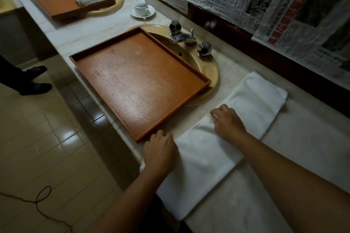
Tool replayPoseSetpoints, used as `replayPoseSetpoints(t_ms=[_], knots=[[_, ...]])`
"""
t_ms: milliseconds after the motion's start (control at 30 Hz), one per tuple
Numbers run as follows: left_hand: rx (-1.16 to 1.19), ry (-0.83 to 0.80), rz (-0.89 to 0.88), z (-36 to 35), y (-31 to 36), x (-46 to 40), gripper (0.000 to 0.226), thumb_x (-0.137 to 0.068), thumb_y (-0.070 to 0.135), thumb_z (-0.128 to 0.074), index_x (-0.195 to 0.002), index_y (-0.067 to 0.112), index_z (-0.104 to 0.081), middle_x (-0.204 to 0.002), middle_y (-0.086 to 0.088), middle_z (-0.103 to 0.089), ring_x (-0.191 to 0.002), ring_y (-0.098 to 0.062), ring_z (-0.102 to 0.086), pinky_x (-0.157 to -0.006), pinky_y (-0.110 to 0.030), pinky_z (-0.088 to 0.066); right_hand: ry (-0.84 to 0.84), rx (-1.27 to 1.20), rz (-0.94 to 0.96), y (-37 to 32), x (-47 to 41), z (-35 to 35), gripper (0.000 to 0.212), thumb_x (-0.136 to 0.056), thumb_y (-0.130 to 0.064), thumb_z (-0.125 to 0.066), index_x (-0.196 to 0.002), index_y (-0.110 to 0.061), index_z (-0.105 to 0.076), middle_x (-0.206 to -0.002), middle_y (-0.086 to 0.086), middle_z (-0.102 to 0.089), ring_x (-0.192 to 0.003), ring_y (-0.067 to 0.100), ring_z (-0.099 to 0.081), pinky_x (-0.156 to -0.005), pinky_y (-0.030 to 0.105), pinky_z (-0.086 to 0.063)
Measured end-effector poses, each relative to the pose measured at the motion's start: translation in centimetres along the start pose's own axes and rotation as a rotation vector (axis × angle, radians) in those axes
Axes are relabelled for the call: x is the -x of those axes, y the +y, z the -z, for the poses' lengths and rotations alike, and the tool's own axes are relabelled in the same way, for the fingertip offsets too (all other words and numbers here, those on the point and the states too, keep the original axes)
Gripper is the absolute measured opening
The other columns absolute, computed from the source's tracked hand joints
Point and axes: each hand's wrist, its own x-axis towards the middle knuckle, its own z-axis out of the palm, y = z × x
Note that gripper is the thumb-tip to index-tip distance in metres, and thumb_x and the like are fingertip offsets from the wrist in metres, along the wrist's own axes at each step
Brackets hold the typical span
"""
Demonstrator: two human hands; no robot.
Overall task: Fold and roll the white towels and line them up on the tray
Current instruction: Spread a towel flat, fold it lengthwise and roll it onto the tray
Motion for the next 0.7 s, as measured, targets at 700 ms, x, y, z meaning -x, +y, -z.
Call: replayPoseSetpoints(t_ms=[700], knots=[[0.060, 0.042, -0.006, -1.2, 0.8, -0.4, 0.014, -0.099, 0.021, -0.047, -0.109, 0.022, -0.058, -0.108, 0.000, -0.057, -0.088, -0.016, -0.044, -0.069, -0.030, -0.030, -0.131, 0.321, 0.293, -0.9, -2.4, 1.8, 0.021, -0.097, -0.032, -0.055, -0.116, -0.028, -0.062, -0.123, -0.005, -0.054, -0.112, 0.019, -0.042, -0.094, 0.035, -0.035]])
